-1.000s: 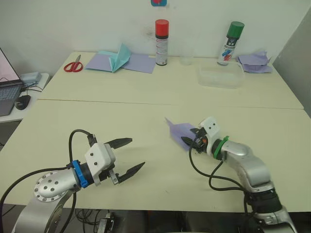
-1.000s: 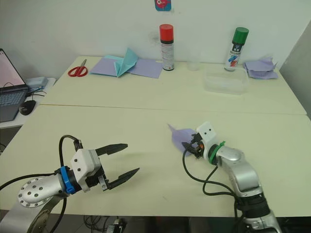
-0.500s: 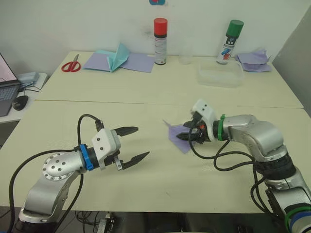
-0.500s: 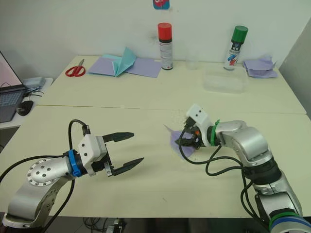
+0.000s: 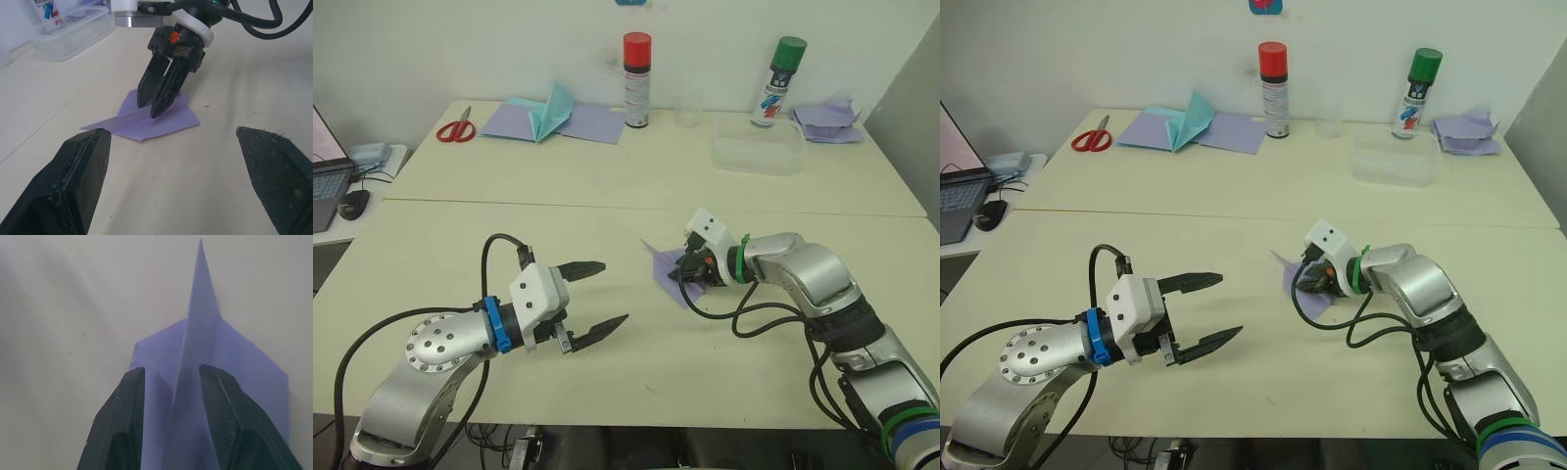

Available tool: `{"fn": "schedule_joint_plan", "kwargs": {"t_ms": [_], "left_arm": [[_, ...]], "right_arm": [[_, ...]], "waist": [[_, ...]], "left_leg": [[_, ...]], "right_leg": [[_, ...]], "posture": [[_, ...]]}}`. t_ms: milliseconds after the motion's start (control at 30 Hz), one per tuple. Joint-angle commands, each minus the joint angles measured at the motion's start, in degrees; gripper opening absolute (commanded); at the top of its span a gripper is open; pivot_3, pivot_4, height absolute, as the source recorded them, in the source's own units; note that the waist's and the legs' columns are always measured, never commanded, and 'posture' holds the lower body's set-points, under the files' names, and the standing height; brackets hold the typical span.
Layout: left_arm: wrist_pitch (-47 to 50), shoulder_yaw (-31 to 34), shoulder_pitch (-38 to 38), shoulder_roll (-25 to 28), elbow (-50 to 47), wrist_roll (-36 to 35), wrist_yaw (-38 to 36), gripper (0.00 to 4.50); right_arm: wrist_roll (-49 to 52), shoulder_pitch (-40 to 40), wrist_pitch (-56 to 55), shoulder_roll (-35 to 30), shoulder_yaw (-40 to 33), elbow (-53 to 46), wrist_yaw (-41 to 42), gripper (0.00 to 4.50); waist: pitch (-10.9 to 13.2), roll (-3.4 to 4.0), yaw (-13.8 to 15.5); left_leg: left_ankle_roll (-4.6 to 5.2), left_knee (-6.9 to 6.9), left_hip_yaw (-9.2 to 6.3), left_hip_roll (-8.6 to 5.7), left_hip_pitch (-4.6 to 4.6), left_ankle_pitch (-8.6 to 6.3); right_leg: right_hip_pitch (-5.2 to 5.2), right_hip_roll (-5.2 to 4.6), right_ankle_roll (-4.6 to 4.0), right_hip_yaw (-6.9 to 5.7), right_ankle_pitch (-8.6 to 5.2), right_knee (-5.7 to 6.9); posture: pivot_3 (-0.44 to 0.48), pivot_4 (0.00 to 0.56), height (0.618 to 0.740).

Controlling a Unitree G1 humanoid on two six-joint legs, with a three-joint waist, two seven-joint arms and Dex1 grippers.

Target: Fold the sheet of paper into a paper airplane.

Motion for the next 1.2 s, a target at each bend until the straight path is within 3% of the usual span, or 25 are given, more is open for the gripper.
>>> {"fn": "schedule_joint_plan", "kwargs": {"t_ms": [33, 133, 200, 333, 433, 600, 767, 1000, 1200], "left_arm": [[0.1, 0.2, -0.3, -0.1, -2.8, -1.1, 0.6, 4.5], [0.4, 0.0, -0.9, -0.1, -2.7, -1.3, 0.6, 4.5], [0.3, -0.1, -1.2, -0.1, -2.6, -1.4, 0.4, 4.5], [1.2, 0.5, -1.9, -0.6, -2.5, -2.8, 0.8, 4.5], [3.4, 1.8, -3.4, -2.0, -2.1, -5.6, 2.8, 4.5], [6.8, 1.5, -6.3, -0.4, -1.6, -8.6, 1.6, 4.5], [10.6, -1.7, -11.9, 3.5, -0.1, -11.9, -4.4, 4.5], [12.5, -5.4, -20.2, 3.9, 4.0, -12.7, -9.0, 4.5], [12.9, -5.1, -23.5, 4.0, 6.7, -12.9, -10.3, 4.5]], "right_arm": [[-1.4, -1.3, -2.1, 0.3, -0.2, 1.4, -0.1, 1.82], [-2.4, -1.6, -3.9, 0.6, 0.2, 3.4, 0.3, 1.82], [-3.1, -1.8, -5.0, 1.0, 0.0, 5.4, 0.3, 1.43], [-3.1, -2.2, -5.3, 1.0, -0.7, 6.5, 0.8, 0.08], [-2.2, -2.2, -3.0, 0.9, -2.0, 6.2, 0.6, 0.03], [2.0, -2.2, 15.0, 1.0, -14.5, 1.5, -6.5, 0.03], [-1.0, 0.2, 33.0, 2.3, -27.7, -9.3, -17.2, 0.03], [-1.2, 8.1, 34.7, 9.3, -34.3, -15.9, -29.0, 0.03], [-0.5, 11.0, 34.7, 11.7, -35.8, -16.2, -33.2, 0.03]], "waist": [[0.0, 0.0, 0.0], [0.0, 0.0, 0.0], [0.0, 0.0, 0.0], [0.0, 0.0, 0.0], [0.0, 0.0, 0.0], [0.0, 0.0, 0.0], [0.0, 0.0, 0.1], [0.0, 0.0, -0.2], [0.0, 0.0, -0.1]], "left_leg": [[0.0, 0.0, 0.0, 0.0, 0.0, 0.0], [0.0, 0.0, 0.0, -0.01, 0.01, 0.0], [0.0, 0.01, 0.01, -0.01, 0.01, 0.0], [0.0, 0.01, 0.01, -0.01, 0.02, 0.0], [0.0, 0.02, 0.01, -0.01, 0.02, 0.0], [-0.02, 0.06, -0.01, -0.02, 0.0, 0.01], [-0.1, 0.06, -0.07, -0.05, 0.0, 0.06], [-0.23, 0.0, -0.04, -0.08, 0.01, 0.14], [-0.29, 0.01, -0.09, -0.11, 0.05, 0.19]], "right_leg": [[0.0, 0.0, 0.0, 0.0, 0.0, 0.0], [0.0, 0.0, 0.0, 0.0, 0.0, 0.01], [0.0, 0.0, 0.0, 0.01, 0.0, 0.02], [0.0, 0.01, 0.0, 0.01, 0.0, 0.04], [0.0, 0.01, 0.0, 0.01, 0.0, 0.05], [0.0, 0.0, 0.0, 0.02, 0.0, 0.15], [-0.01, 0.02, 0.0, 0.03, 0.0, 0.21], [-0.08, 0.13, 0.01, 0.18, -0.01, 0.29], [-0.07, 0.22, 0.03, 0.22, -0.02, 0.41]], "posture": [[0.0, 0.15, 0.74], [0.0, 0.15, 0.74], [0.0, 0.15, 0.74], [0.0, 0.15, 0.74], [0.0, 0.15, 0.74], [0.0, 0.15, 0.74], [0.0, 0.15, 0.74], [0.0, 0.15, 0.74], [0.0, 0.15, 0.74]]}}
